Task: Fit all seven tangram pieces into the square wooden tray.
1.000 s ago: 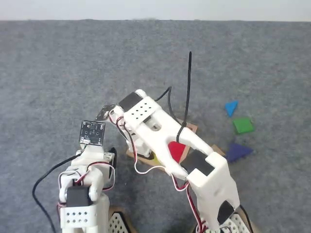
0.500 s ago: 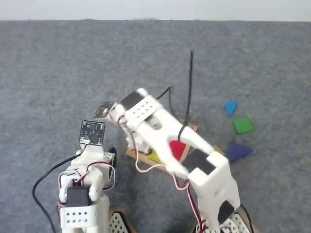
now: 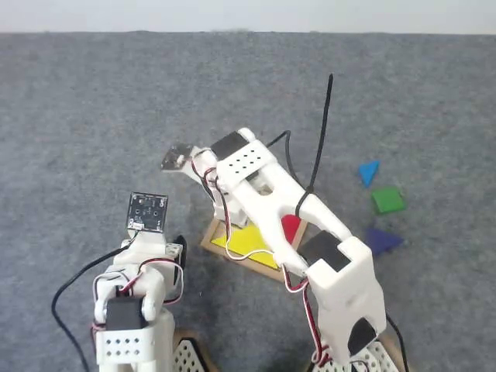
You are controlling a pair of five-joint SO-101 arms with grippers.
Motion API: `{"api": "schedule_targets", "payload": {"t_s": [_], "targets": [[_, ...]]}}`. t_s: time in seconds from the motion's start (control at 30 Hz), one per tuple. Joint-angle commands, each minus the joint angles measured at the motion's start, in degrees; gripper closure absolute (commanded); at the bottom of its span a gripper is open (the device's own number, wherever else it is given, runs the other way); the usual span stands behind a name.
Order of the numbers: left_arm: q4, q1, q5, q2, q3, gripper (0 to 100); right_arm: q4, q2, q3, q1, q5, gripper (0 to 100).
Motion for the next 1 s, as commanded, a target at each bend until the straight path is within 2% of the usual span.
{"api": "schedule_targets", "payload": {"t_s": [0.0,0.13,0.23,0.4,0.53,0.73,0.97], "targets": [[0.53,0.18,-0.35,-1.58,-0.48,85,3.56,-10.95,-6.15,3.82,-3.87,86.5],[0.53,0.18,-0.35,-1.58,-0.48,85,4.97,-26.95,-3.96,9.98,-6.95,86.5],[0.53,0.18,-0.35,-1.58,-0.48,85,4.53,-38.11,5.27,16.31,-7.91,86.1],[0.53,0.18,-0.35,-1.58,-0.48,85,-9.19,-49.45,32.00,28.79,-4.13,86.4],[0.53,0.18,-0.35,-1.58,-0.48,85,-15.96,-53.32,44.84,36.62,-2.64,86.1],[0.53,0.18,-0.35,-1.58,-0.48,85,-12.18,-51.47,51.69,34.51,-3.87,86.1],[0.53,0.18,-0.35,-1.58,-0.48,85,-8.92,-51.12,62.24,24.13,17.41,86.0]]}}
